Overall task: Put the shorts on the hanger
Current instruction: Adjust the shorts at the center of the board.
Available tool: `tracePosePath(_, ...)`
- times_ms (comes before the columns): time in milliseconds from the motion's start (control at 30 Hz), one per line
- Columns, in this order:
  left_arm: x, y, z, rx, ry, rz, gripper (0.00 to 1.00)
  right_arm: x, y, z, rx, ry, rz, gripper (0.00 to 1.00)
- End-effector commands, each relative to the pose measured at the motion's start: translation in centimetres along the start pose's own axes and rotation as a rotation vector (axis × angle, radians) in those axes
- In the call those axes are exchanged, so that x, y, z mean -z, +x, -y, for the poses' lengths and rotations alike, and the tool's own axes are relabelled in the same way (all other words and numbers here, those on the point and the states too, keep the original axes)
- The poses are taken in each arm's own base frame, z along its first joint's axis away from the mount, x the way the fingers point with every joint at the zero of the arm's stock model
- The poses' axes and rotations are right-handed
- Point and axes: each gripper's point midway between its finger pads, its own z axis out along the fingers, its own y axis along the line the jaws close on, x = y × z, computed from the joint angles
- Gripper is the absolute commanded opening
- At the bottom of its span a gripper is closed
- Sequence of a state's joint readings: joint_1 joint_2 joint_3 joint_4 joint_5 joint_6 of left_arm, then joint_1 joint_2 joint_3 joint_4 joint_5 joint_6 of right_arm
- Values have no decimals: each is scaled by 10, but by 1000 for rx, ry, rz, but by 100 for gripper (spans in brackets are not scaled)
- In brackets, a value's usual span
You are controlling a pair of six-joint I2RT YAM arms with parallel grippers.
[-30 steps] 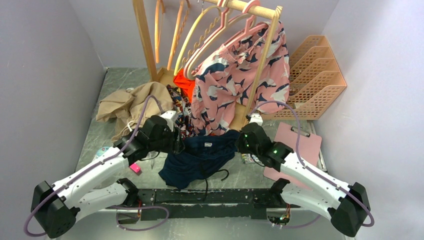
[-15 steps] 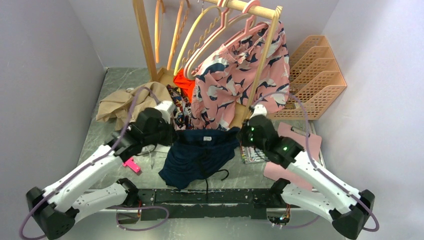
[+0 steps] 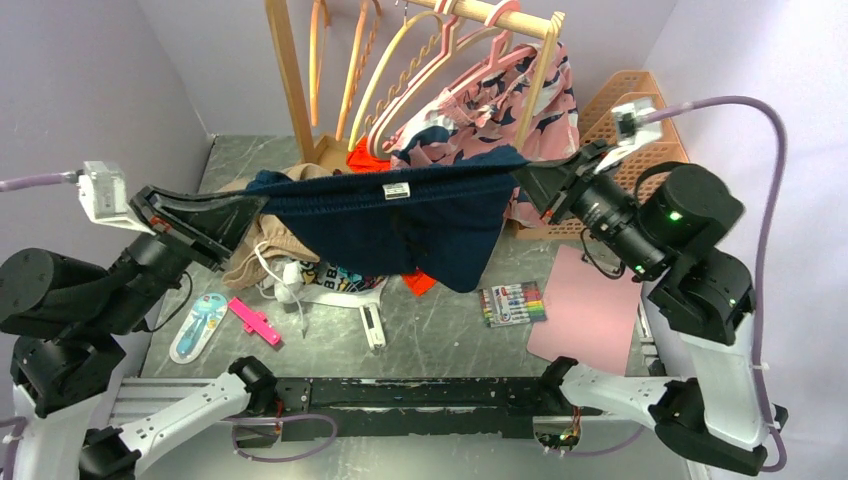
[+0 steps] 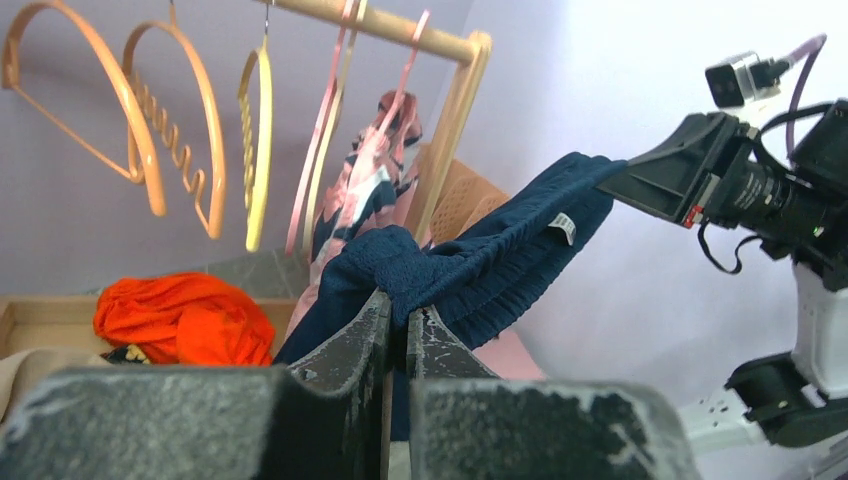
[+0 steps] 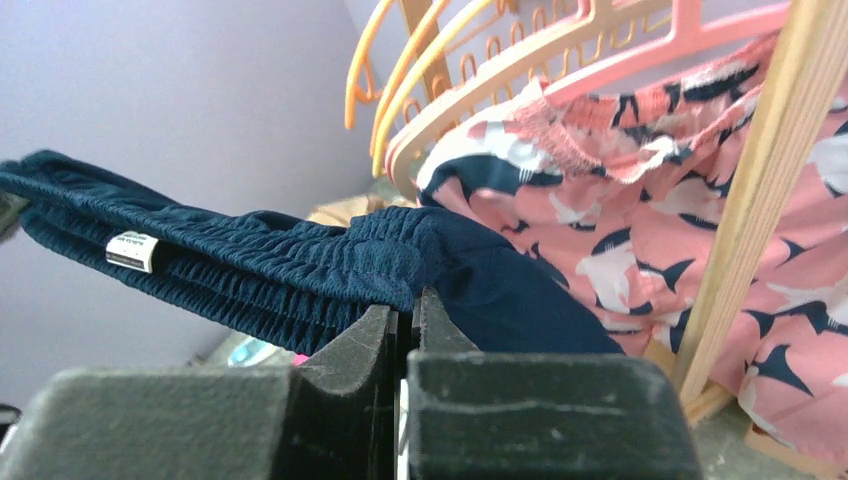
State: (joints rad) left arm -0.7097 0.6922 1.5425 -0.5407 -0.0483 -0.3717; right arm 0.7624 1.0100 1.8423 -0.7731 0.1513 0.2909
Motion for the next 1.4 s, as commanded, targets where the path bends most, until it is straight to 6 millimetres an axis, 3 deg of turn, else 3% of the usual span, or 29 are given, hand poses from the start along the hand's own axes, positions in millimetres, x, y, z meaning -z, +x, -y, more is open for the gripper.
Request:
tracePosePath(0, 5, -6, -2, -65, 12, 50, 7, -7, 36, 22, 87, 73, -116, 0)
tracePosePath(100, 11, -29, 17, -88, 90, 94, 7, -3, 9, -4, 85, -48, -57, 0)
tracePosePath(267, 24, -82, 65, -134, 287, 209, 7, 35, -75, -62, 74, -317, 168, 0)
tracePosePath(333, 28, -94, 75, -147, 328, 245, 7, 48, -95, -73, 66, -370, 236, 0)
tracePosePath(400, 26, -96, 73, -154, 312, 252, 7, 48, -98, -70, 66, -356, 253, 0)
tracePosePath(633, -10, -55, 23, -171, 92, 160, 7, 0, -45, -23, 60, -114, 143, 0)
tracePosePath(733, -33, -51, 7, -211, 7, 129, 7, -19, -41, -12, 75, -46, 121, 0)
tracePosePath(933, -65, -71, 4, -274, -39, 150, 7, -25, -56, -14, 87, -38, 165, 0)
tracePosePath(1067, -62, -65, 8, -262, -10, 154, 7, -26, -40, -8, 89, -22, 138, 0)
tracePosePath(1167, -55, -24, -10, -242, -44, 74, 7, -20, -13, 3, 71, 0, 105, 0)
tracePosePath(1233, -46, 13, -26, -217, -73, 2, 7, -21, 21, 12, 48, 13, 54, 0)
tracePosePath(1267, -40, 33, -34, -200, -89, -36, 7, -20, 40, 17, 30, 21, 30, 0)
tracePosePath(1300, -34, 57, -43, -171, -111, -81, 7, -25, 76, 26, 15, 39, -34, 0)
tracePosePath(1367, -20, 102, -62, -117, -156, -162, 7, -26, 122, 37, -36, 60, -102, 0)
